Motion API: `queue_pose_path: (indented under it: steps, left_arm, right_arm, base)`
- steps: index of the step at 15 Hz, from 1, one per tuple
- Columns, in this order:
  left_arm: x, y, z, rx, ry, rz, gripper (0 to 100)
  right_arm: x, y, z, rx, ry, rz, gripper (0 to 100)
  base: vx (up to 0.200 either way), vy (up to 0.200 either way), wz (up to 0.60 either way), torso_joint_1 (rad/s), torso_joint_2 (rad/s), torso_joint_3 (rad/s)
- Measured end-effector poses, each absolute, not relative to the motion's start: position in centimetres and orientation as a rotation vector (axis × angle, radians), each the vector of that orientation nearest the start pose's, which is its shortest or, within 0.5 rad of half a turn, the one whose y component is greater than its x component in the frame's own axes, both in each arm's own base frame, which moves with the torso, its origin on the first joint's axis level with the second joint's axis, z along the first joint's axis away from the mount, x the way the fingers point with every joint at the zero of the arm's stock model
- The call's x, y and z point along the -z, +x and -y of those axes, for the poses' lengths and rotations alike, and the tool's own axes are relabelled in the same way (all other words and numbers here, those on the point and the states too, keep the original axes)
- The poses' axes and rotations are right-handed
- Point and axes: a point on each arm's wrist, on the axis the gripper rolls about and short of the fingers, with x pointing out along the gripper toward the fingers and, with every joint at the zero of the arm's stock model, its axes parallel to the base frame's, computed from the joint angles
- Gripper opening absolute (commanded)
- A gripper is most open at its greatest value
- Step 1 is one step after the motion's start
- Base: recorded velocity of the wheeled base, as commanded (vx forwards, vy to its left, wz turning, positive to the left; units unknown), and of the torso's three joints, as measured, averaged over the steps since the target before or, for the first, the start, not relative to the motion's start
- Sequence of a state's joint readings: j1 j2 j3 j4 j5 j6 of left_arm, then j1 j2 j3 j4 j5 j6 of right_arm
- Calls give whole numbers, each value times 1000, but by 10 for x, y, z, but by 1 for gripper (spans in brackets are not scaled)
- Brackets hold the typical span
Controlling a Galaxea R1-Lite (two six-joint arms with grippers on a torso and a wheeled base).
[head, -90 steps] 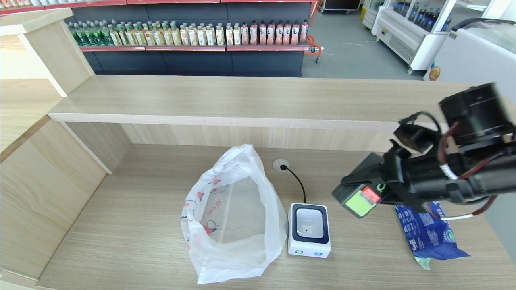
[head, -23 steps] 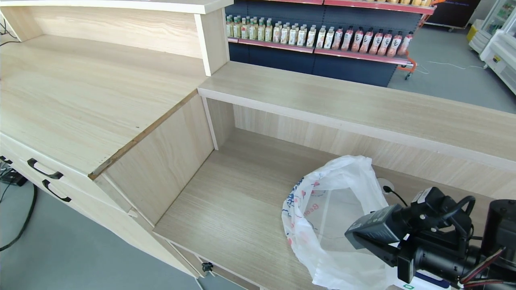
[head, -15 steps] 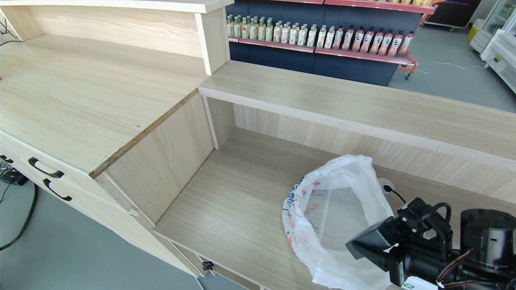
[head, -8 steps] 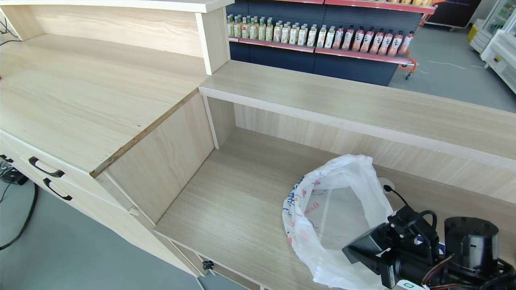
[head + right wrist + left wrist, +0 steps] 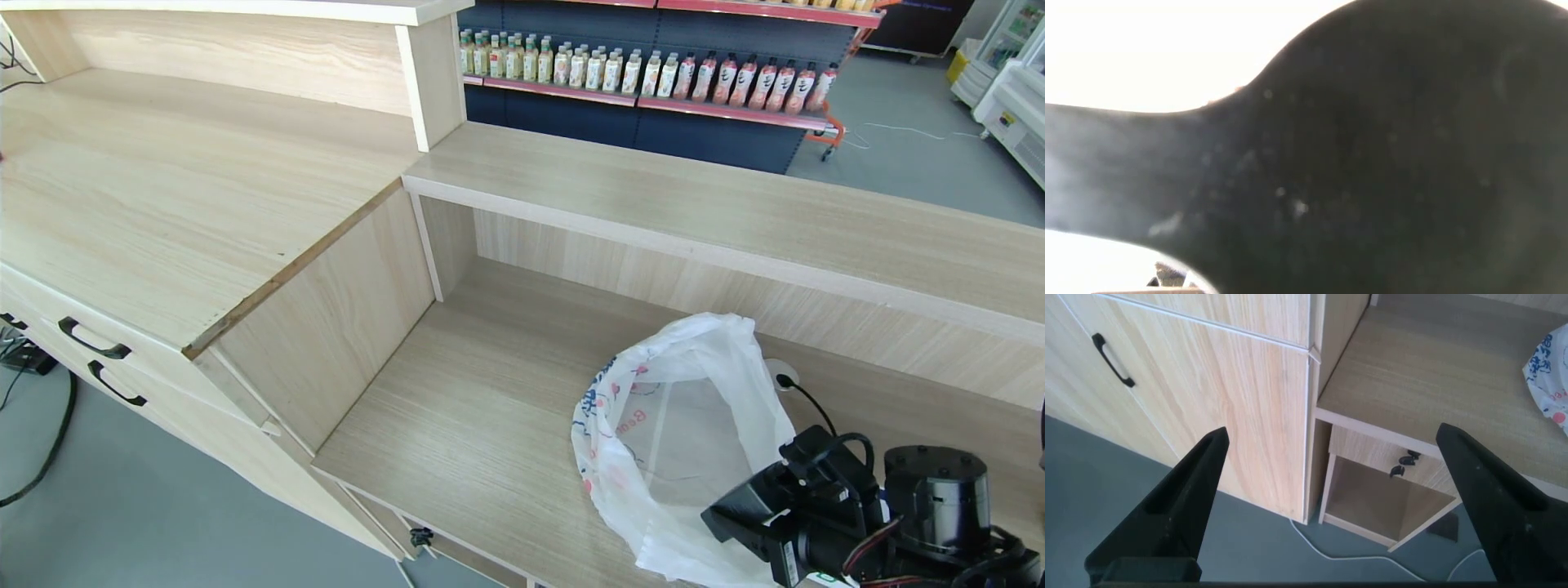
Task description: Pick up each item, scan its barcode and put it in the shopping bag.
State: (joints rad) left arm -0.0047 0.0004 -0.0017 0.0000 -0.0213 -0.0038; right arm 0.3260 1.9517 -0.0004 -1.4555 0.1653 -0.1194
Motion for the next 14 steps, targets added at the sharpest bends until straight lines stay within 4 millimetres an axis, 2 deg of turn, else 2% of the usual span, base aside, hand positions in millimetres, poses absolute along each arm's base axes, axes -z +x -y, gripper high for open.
queue_pose_path:
  steps: [8, 9, 14]
  left_arm:
    - [-76, -23, 0, 27, -4, 1, 100]
    - [-76, -23, 0, 27, -4, 1, 100]
    - [-76, -23, 0, 26, -4, 1, 100]
  right_arm:
    - [-36, 195, -70, -512, -166, -486, 0]
    - [-36, 195, -70, -515, -167, -487, 100]
    - [-36, 194, -71, -518, -164, -490, 100]
  base:
    - [0, 0, 0, 0, 0, 0]
    - [0, 0, 0, 0, 0, 0]
    - [0, 0, 0, 0, 0, 0]
